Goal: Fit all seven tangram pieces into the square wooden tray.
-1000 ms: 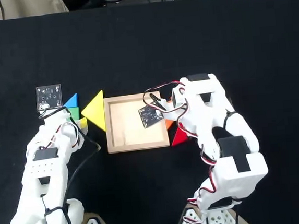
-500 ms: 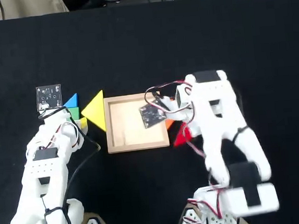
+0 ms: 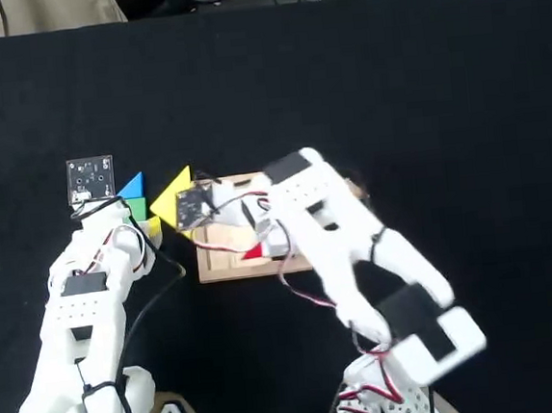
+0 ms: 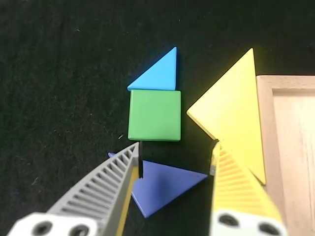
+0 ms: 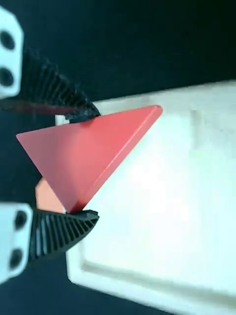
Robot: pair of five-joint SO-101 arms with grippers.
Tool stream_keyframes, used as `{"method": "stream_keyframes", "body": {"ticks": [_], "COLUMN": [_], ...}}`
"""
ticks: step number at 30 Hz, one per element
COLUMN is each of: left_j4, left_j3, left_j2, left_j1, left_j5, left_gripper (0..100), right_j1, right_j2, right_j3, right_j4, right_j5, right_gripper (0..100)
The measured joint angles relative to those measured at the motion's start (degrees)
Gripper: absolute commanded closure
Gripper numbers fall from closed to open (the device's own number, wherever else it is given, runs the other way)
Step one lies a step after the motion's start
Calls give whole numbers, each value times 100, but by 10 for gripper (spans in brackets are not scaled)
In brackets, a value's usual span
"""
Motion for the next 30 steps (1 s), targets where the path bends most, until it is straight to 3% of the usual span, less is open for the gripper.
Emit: {"method": "stream_keyframes", "body": {"ticks": [9,21,30], "left_j4": [0,0,0], "left_j3": [0,0,0], "left_j2": [0,0,0], "left_j1": [0,0,0], "left_j5": [0,0,0], "left_gripper": [762,762,762], "right_j1": [-484,-554,-686], "right_j2": [923,1108,1143], "right_j3": [-888,-941,-941], "right_j4": [-9,70,510], "right_j5": [-237,-237,-237], "right_gripper": [828,822,590]}}
